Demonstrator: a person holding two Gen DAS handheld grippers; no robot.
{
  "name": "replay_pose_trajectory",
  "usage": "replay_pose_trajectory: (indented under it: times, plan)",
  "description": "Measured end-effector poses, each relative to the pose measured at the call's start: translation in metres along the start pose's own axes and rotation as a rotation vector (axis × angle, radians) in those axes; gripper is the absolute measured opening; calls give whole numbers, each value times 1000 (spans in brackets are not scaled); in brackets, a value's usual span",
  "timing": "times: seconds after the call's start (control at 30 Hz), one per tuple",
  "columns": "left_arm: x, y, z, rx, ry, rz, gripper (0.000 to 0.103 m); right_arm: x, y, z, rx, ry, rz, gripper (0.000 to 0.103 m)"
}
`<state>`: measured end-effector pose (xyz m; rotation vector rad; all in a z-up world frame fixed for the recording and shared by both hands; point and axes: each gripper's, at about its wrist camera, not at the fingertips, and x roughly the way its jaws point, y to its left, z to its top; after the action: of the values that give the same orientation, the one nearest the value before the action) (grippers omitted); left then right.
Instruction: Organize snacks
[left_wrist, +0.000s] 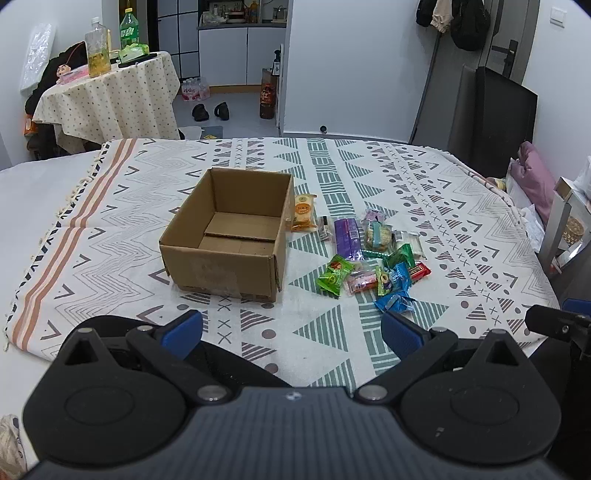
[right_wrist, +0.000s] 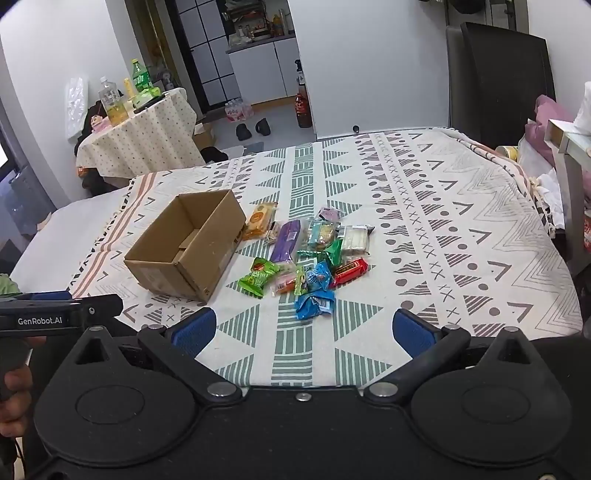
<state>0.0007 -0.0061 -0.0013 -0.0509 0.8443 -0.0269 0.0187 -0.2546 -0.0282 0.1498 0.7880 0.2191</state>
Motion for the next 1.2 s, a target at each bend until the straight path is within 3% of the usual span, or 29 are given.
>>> replay_pose_trajectory:
  times: [1.2]
  plan:
    - [-7, -3, 3, -2, -4, -3, 102, -4, 2, -1, -17, -11, -14, 103]
